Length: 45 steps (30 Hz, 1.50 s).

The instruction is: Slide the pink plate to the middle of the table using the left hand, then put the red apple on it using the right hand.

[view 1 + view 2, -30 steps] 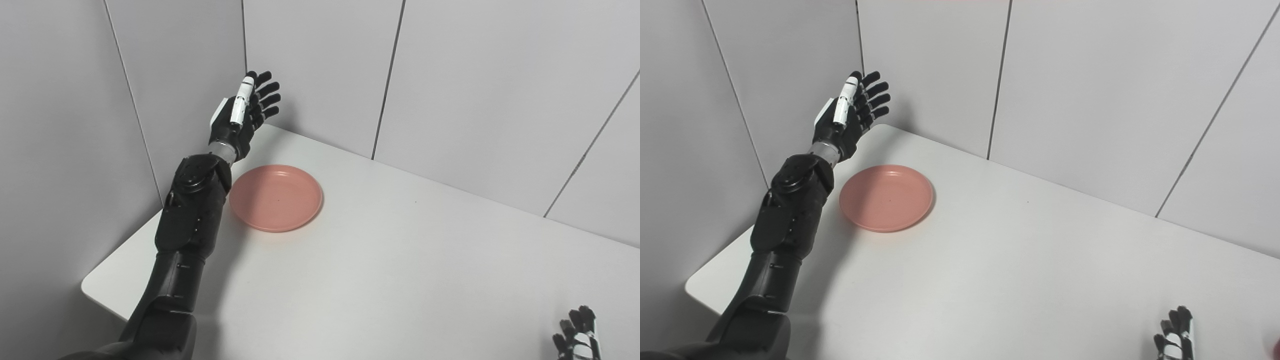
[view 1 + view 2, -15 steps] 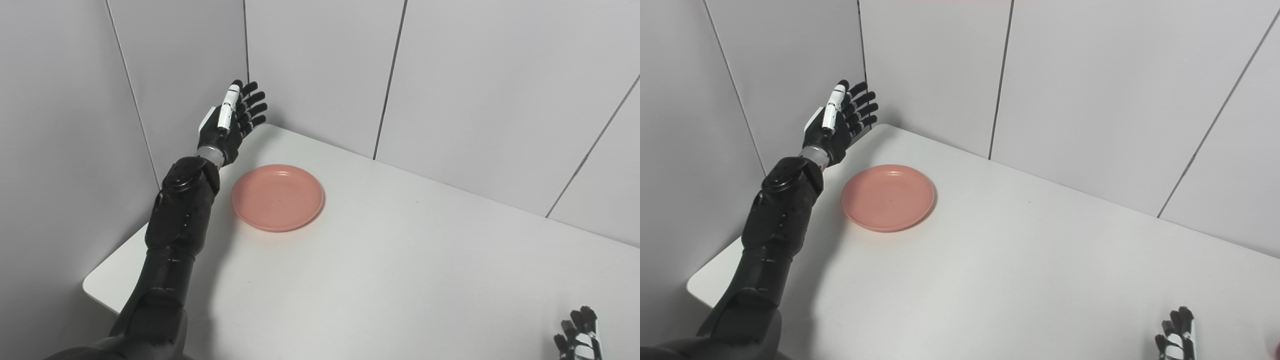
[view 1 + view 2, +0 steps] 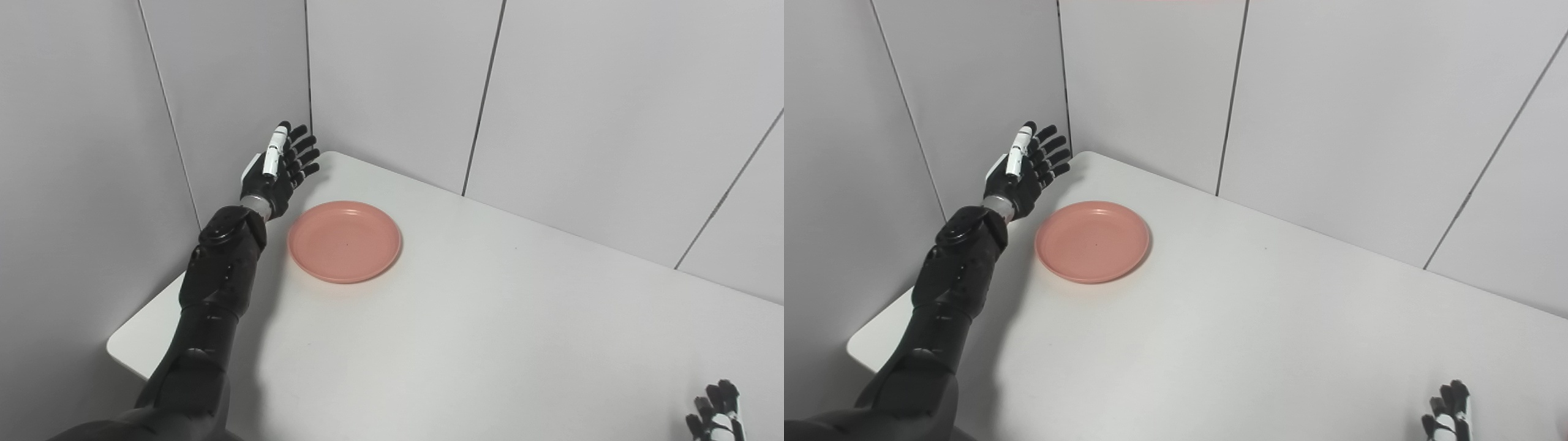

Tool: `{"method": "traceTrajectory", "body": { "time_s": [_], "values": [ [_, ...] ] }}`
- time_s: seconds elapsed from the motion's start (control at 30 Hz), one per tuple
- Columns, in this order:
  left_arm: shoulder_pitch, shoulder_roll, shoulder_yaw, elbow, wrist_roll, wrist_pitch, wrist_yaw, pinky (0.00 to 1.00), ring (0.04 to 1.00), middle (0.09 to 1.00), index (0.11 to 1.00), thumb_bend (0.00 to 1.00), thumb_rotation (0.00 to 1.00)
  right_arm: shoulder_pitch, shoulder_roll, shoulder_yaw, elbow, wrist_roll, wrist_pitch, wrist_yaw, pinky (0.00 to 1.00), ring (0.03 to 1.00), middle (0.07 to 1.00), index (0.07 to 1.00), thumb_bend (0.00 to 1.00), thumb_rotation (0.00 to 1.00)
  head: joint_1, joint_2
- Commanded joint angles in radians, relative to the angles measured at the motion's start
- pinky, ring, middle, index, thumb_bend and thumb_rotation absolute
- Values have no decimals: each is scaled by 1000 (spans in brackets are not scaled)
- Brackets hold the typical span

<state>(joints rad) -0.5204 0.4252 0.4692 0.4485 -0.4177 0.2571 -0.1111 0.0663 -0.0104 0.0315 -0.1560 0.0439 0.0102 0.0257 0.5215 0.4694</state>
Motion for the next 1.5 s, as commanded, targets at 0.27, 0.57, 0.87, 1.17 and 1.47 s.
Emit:
{"method": "traceTrajectory", "body": {
  "time_s": [0.27,0.57,0.87,1.17,1.47],
  "values": [
    [-42,41,15,9,-36,-29,-17,900,901,911,894,323,1000,-17,-4,-10,-37,24,-3,9,1000,1000,1000,1000,0,1000,4,-1],
    [-27,56,12,1,-36,-25,-27,912,912,922,907,308,1000,-17,-8,-10,-35,22,1,10,1000,1000,1000,1000,0,1000,4,-2],
    [-16,65,16,16,-36,-29,-31,893,894,896,880,324,1000,-17,-10,-11,-34,14,6,7,1000,1000,1000,1000,9,1000,6,-2],
    [-10,74,17,33,-32,-36,-29,872,864,862,855,324,1000,-15,-14,-11,-41,25,10,14,1000,1000,1000,1000,18,1000,9,2],
    [0,80,13,55,-22,-48,-29,861,872,875,857,320,1000,-13,-17,-14,-45,25,16,11,1000,1000,1000,1000,10,1000,12,6]
  ]
}}
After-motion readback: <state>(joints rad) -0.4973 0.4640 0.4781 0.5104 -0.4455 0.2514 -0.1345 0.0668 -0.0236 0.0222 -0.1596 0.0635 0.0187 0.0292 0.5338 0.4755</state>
